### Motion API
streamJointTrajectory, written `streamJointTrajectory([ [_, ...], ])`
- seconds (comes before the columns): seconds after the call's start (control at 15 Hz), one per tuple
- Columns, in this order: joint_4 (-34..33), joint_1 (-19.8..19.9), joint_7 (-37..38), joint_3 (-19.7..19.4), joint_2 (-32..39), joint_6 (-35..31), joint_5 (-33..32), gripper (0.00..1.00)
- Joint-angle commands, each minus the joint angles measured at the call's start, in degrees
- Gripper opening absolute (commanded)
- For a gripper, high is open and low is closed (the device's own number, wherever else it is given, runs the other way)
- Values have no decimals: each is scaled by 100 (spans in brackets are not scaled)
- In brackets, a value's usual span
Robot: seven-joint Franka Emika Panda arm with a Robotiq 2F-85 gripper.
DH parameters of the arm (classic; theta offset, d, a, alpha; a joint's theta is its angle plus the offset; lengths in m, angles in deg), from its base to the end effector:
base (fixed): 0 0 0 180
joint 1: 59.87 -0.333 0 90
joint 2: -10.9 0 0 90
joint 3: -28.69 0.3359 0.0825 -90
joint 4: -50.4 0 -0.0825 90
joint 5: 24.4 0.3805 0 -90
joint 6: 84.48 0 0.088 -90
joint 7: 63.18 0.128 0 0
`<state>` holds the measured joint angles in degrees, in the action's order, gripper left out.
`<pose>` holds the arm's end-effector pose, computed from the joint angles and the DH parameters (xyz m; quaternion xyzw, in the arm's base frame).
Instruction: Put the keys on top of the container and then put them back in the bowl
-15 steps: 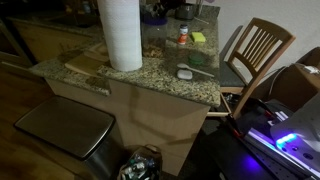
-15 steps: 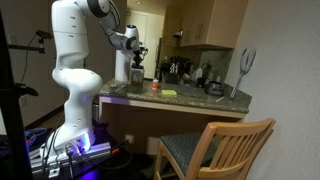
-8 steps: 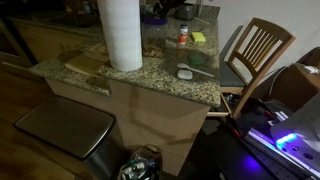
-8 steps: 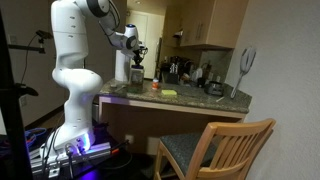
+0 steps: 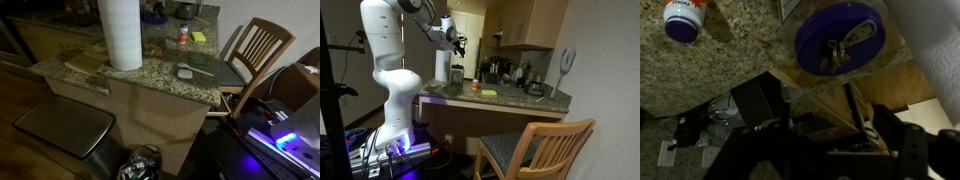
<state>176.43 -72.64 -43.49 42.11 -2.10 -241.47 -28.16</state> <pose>0.4804 0.2489 0.5711 -0.9239 -0.0828 -0.3600 0.0998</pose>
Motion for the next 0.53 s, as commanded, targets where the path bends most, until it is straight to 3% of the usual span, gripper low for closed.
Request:
streamJointTrajectory([
  [0.0,278,342,444,84,-875,215,73,100],
  [0.27,492,266,467,-284,-1627,867,1135,100],
  [0.33,176,384,362,-49,-1228,661,890,100],
  [0.47,295,389,362,-155,-1508,833,1120,100],
])
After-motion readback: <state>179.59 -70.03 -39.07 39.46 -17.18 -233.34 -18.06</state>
